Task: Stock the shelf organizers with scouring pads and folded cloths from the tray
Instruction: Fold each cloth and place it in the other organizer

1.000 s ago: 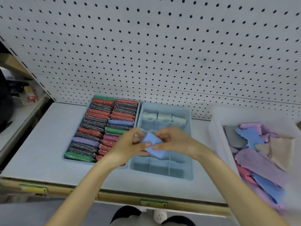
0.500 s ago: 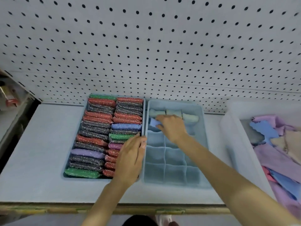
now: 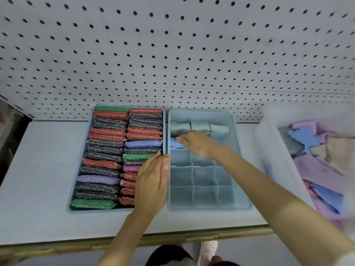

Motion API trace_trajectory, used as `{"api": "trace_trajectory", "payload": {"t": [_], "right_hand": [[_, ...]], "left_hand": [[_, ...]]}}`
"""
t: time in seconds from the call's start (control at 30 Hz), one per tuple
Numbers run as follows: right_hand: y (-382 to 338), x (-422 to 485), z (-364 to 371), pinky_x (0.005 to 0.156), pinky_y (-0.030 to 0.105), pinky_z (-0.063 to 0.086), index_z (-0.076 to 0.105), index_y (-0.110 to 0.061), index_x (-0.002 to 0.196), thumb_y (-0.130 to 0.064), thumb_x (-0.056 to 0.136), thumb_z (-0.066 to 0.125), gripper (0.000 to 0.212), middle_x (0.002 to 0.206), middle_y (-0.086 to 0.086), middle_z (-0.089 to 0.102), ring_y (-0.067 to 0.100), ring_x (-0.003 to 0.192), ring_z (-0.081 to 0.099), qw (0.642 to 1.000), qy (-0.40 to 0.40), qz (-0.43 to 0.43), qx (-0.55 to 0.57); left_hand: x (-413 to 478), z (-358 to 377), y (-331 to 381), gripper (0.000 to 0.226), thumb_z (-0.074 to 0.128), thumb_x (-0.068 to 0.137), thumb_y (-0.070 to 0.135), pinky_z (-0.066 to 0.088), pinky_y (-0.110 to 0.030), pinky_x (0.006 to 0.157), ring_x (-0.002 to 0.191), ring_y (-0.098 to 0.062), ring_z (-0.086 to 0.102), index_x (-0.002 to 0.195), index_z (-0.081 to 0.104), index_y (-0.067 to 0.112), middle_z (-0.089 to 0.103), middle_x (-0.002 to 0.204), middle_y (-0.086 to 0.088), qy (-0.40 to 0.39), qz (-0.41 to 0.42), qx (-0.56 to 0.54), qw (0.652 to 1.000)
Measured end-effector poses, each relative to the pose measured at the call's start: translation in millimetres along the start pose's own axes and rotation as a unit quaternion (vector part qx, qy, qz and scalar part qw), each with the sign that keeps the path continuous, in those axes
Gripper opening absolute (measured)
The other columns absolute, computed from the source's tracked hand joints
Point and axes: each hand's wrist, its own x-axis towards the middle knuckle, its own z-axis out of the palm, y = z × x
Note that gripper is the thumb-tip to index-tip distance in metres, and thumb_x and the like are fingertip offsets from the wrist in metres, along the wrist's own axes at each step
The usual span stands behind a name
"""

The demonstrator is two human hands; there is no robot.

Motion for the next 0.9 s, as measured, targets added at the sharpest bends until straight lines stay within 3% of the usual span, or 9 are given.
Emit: {"api": "trace_trajectory", "payload": {"t": [0.13, 0.27, 0.37, 0.47, 0.53, 0.63, 0.77, 0.9], "right_hand": [[3.5, -33.1, -16.4, 0.083, 0.036, 0.042, 0.065, -0.008, 0.104, -0.03, 0.101, 0.039, 0.033, 0.101, 0.011, 0.067, 0.028, 0.093, 0.058, 0.98, 0.133, 0.001, 0.148], [34.9, -95.0, -39.1, 0.079, 0.03, 0.045, 0.068, -0.009, 0.099, -0.024, 0.099, 0.048, 0.025, 0.091, 0.005, 0.067, 0.023, 0.083, 0.061, 0.94, 0.229, 0.01, 0.253], [76.8, -154.7, -46.7, 0.072, 0.017, 0.047, 0.067, -0.017, 0.096, -0.017, 0.097, 0.051, 0.016, 0.089, -0.007, 0.066, 0.006, 0.073, 0.064, 0.9, 0.293, 0.056, 0.318], [130.1, -214.1, -41.4, 0.075, 0.025, 0.051, 0.065, -0.023, 0.083, -0.015, 0.096, 0.052, 0.02, 0.082, -0.002, 0.067, 0.005, 0.069, 0.062, 0.861, 0.336, 0.111, 0.366], [163.7, -247.7, -35.8, 0.074, 0.027, 0.05, 0.065, -0.023, 0.08, -0.014, 0.096, 0.053, 0.022, 0.078, -0.001, 0.066, 0.001, 0.07, 0.06, 0.856, 0.342, 0.145, 0.359], [211.6, -280.9, -29.9, 0.066, 0.008, 0.045, 0.068, -0.007, 0.09, -0.004, 0.093, 0.056, 0.013, 0.087, 0.004, 0.065, -0.008, 0.067, 0.058, 0.859, 0.322, 0.189, 0.351], [282.3, -285.3, -35.4, 0.062, 0.002, 0.04, 0.069, 0.0, 0.094, -0.002, 0.089, 0.061, 0.01, 0.087, 0.007, 0.066, -0.01, 0.061, 0.056, 0.863, 0.315, 0.217, 0.33], [344.1, -247.6, -50.9, 0.057, 0.016, 0.036, 0.064, 0.013, 0.091, -0.002, 0.089, 0.056, 0.017, 0.092, 0.028, 0.066, 0.019, 0.074, 0.058, 0.883, 0.298, 0.217, 0.291]], "left_hand": [[10.8, 0.5, 13.7, 0.064, 0.013, 0.103, 0.045, 0.034, -0.029, 0.091, 0.103, -0.014, 0.05, 0.104, 0.067, 0.011, 0.067, 0.104, -0.002, 0.029, 0.006, -0.014, 0.999], [32.6, 19.0, 61.3, 0.053, 0.023, 0.1, 0.042, 0.041, -0.033, 0.088, 0.099, -0.018, 0.056, 0.103, 0.067, 0.013, 0.067, 0.101, 0.001, 0.0, 0.013, -0.103, 0.995], [38.9, 50.7, 111.0, 0.044, 0.028, 0.093, 0.047, 0.042, -0.022, 0.085, 0.095, -0.008, 0.058, 0.099, 0.064, 0.023, 0.066, 0.099, 0.007, -0.071, 0.018, -0.191, 0.979], [21.5, 94.3, 159.5, 0.03, 0.039, 0.092, 0.04, 0.04, -0.01, 0.08, 0.092, 0.0, 0.058, 0.095, 0.064, 0.024, 0.067, 0.099, 0.008, -0.129, 0.023, -0.235, 0.963], [2.7, 122.4, 187.5, 0.026, 0.04, 0.092, 0.037, 0.04, -0.012, 0.083, 0.096, 0.002, 0.057, 0.099, 0.063, 0.026, 0.065, 0.103, 0.01, -0.155, 0.037, -0.247, 0.956], [-10.5, 153.7, 225.0, 0.023, 0.035, 0.09, 0.045, 0.036, -0.008, 0.089, 0.102, 0.007, 0.052, 0.102, 0.053, 0.038, 0.057, 0.105, 0.024, -0.166, 0.076, -0.23, 0.956], [2.5, 191.2, 252.1, 0.025, 0.038, 0.094, 0.037, 0.025, 0.001, 0.09, 0.104, 0.018, 0.044, 0.111, 0.055, 0.028, 0.05, 0.107, 0.028, -0.137, 0.069, -0.183, 0.971], [3.6, 220.1, 256.9, 0.042, 0.033, 0.096, 0.042, 0.012, 0.001, 0.1, 0.113, -0.001, 0.043, 0.116, 0.059, 0.017, 0.055, 0.115, 0.012, -0.09, 0.063, -0.042, 0.993]]}}
